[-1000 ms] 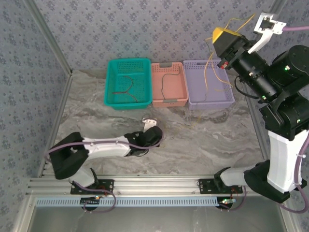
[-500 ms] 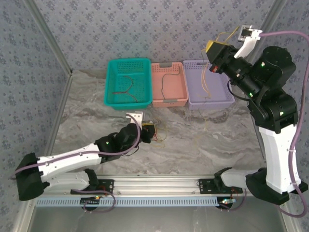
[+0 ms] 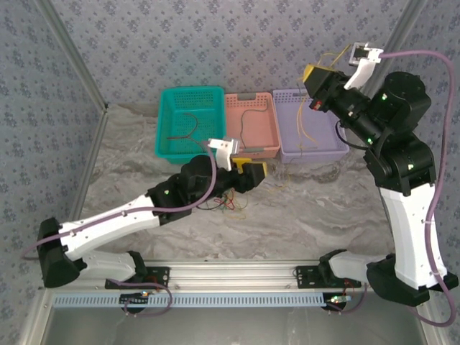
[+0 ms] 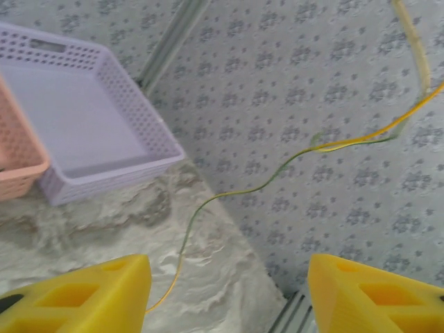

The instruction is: Untangle the cables

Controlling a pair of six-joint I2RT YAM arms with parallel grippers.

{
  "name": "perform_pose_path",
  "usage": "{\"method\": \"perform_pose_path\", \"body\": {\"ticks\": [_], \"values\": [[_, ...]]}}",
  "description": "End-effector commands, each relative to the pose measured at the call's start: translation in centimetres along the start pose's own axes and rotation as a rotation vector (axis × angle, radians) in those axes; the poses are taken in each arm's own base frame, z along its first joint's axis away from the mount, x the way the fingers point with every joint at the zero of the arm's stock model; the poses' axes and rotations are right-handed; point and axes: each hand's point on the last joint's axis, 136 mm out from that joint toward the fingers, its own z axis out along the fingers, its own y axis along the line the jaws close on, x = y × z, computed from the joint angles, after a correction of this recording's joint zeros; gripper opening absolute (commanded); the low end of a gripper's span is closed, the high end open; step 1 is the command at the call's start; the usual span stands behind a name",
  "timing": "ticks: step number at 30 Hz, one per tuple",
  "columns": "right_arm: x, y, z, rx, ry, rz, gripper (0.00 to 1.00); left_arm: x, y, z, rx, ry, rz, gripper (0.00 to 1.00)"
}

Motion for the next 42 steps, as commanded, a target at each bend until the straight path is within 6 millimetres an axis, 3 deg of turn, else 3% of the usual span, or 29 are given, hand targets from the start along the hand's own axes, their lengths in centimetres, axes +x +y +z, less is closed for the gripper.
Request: {"method": "perform_pose_path", "body": {"ticks": [1,8,14,23,27,33,42], "values": [[-0.3,1.3,-0.3,-0.079,-0.012,0.007,0.00,-2.2,-3.0,0.4,0.096,-0.043,-0.043,0.60],[1.7,1.8,0.4,-0.145,0.060,-0.019,0.00,-5.0,-4.4,-0.4,0.099,-0.084,0.000,0.61],[3.8,2.8,0.7,-0.245,0.132,-0.046,0.00,-7.4,-5.5,-1.4,0.147,-0.119,0.017,0.70],[5.8,3.6,1.7,-0.334,0.226,-0.007,0.00,-8.3,-6.2,-0.1,0.215,-0.085,0.044,0.72],[6.2,3.7,1.9,-0.356,0.241,0.009,0.00,-8.2,-5.4,1.3,0.173,-0.071,0.060,0.71],[6.4,3.9,1.4,-0.362,0.245,0.015,0.00,-10.0,-2.0,2.1,0.050,-0.119,0.079,0.58],[6.5,3.3,1.1,-0.348,0.253,0.006,0.00,-9.5,-3.2,1.2,0.159,-0.121,0.093,0.58]]}}
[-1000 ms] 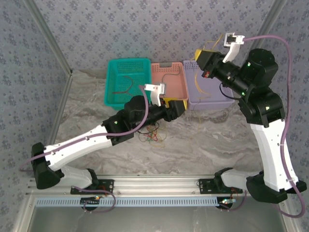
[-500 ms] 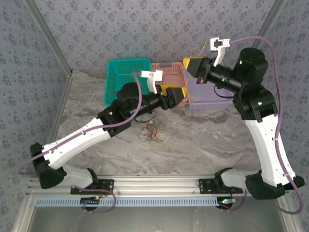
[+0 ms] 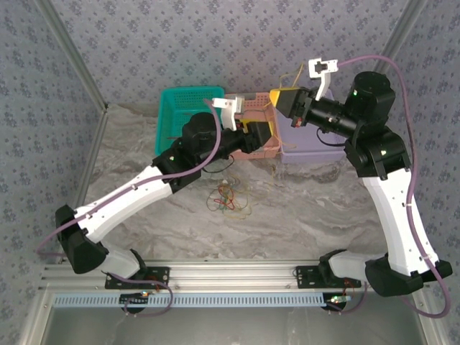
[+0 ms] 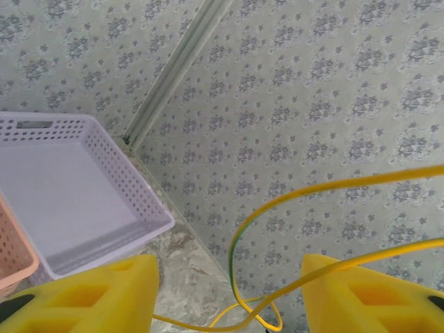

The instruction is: Untangle the cables

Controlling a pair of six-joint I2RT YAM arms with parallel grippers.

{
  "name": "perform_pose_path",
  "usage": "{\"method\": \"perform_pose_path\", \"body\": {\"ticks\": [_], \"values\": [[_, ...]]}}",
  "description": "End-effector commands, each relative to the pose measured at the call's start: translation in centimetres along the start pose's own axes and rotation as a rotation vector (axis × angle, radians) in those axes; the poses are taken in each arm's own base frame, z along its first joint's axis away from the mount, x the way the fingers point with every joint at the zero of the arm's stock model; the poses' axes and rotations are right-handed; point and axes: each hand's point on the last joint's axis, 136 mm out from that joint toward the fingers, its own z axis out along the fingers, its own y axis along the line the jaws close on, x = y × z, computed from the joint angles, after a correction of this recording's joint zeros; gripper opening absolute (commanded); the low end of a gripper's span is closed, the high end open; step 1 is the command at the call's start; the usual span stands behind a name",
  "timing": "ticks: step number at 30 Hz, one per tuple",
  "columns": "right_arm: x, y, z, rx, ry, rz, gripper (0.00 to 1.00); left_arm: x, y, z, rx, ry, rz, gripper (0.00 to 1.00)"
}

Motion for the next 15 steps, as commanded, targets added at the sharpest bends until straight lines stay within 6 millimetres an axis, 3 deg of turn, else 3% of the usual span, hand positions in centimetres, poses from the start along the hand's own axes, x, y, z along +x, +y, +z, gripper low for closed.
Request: {"method": "perform_pose_path", "body": {"ticks": [1,7,12,15], "values": [[-0.1,0.5,-0.7,-0.020,-0.003,-0.009,0.00,-1.0,-2.6,-1.6,0.119,-0.037,0.031,0.60],[-0.3,-0.2,-0.9,-0.014,-0.002,0.002,0.00,-0.1,-5.3,-3.7,0.254,0.026,0.061,0.64],[-0.1,0.1,-0.8,-0.044,0.012,0.003,0.00,-1.5,-3.2,-4.1,0.142,-0.021,0.056,0.62],[0.1,0.3,-0.8,-0.062,0.024,0.005,0.00,-2.2,-2.9,-3.6,0.137,-0.022,0.055,0.61]]}}
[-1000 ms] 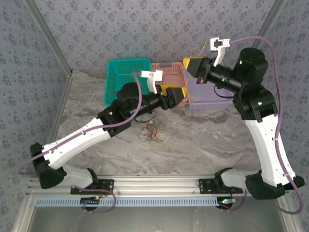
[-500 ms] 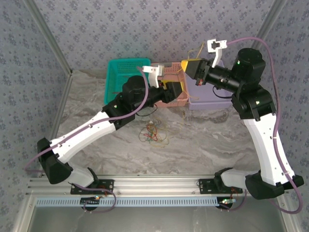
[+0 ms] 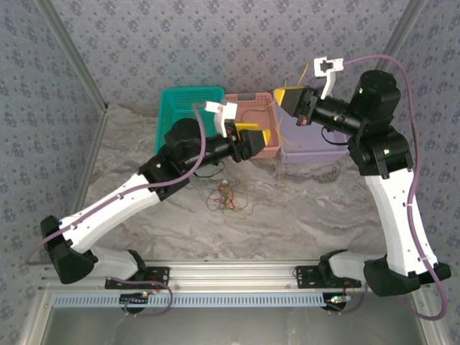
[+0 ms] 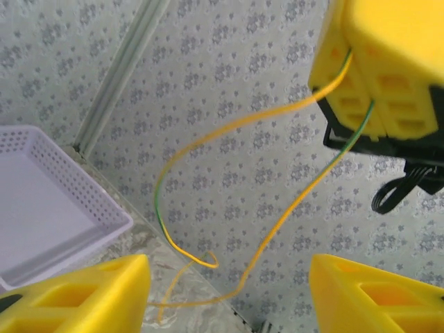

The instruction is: Untangle the cables

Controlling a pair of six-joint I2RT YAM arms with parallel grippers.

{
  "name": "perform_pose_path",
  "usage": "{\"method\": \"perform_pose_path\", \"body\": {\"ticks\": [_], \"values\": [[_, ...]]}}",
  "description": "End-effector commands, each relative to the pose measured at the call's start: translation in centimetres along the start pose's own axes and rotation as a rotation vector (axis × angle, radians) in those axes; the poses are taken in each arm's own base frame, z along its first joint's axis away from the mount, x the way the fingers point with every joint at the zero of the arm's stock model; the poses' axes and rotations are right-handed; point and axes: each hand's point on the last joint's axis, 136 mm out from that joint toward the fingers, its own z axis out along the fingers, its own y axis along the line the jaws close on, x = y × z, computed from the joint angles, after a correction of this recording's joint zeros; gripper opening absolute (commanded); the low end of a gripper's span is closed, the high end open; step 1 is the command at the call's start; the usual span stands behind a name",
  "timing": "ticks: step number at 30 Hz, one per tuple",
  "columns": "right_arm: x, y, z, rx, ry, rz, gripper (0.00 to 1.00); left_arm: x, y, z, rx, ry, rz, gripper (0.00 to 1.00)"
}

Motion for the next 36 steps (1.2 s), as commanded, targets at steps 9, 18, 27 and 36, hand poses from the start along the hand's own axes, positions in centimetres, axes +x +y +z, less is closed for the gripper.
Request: {"method": "perform_pose_path", "body": {"ticks": [9,18,27,36], "values": [[0.8,1.0,-0.1,-0.069,0.036,0.015,0.00,-0.4,0.0,2.4,0.031,0.032,0.018,0.59],[1.3,1.1,0.1,-0.084,0.046,0.022,0.00,-1.2,3.2,2.8,-0.131,-0.002,0.057,0.39],[3.1,0.3,0.1,-0.063,0.092,0.028,0.00,-8.9,3.8,1.4,-0.279,-0.094,0.201,0.00],[5.6,-1.2,0.3,-0.039,0.132,0.059,0.17,-13.2,2.1,0.9,-0.323,-0.124,0.325,0.00]]}}
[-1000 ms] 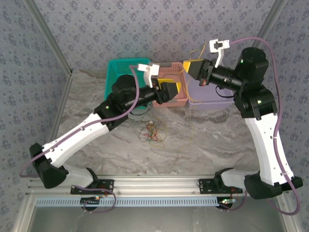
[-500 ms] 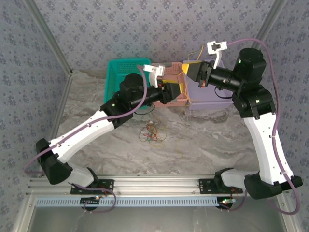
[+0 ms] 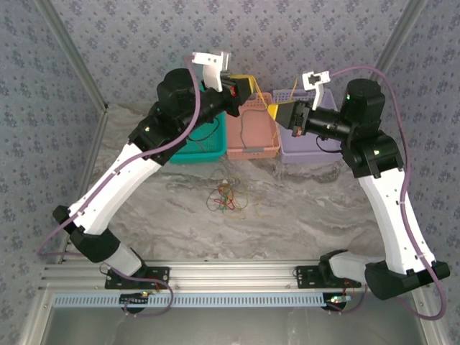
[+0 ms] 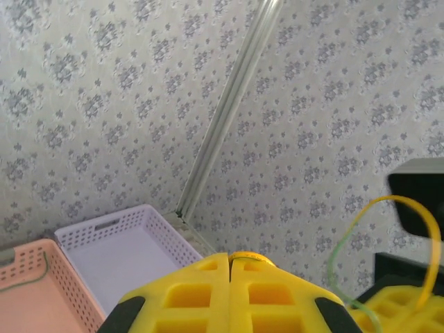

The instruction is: Untangle the cables

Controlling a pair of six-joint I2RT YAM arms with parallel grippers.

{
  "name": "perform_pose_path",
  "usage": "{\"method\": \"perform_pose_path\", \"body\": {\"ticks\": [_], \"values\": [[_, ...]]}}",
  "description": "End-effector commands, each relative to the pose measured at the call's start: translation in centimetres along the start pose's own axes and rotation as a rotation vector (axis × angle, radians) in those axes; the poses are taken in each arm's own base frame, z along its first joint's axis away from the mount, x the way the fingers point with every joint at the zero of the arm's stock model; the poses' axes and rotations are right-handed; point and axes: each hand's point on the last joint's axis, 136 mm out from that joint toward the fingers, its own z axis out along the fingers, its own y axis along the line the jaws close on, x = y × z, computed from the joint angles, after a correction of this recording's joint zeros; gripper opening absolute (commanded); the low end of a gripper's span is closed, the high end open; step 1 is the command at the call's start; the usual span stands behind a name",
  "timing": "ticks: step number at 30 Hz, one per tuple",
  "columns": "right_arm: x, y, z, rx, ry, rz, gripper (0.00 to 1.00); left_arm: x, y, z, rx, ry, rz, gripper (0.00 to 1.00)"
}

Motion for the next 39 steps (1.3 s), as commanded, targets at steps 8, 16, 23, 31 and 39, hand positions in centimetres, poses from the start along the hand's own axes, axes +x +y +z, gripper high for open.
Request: {"method": "perform_pose_path", "body": {"ticks": [8,16,23,31,39], "values": [[3.3,-0.7,0.5,0.007,0.049,0.013,0.49,-2.8,0.2,0.8,-0.046,-0.028,0.092,0.00],[7.7,-2.6,0.6,0.059,0.054,-0.001,0.61,-3.8,-0.8,0.9,-0.062,-0.032,0.162,0.00],[10.3,-2.2,-1.2,0.059,0.010,0.009,0.65,-3.8,-1.8,0.9,-0.033,-0.028,0.213,0.00],[6.9,-4.2,-4.1,0.247,-0.162,0.101,0.39,-2.6,-4.5,0.6,0.105,-0.011,0.308,0.00],[2.9,-3.6,-5.9,0.259,-0.266,0.112,0.32,-1.4,-6.0,-1.3,0.218,-0.015,0.385,0.00]]}}
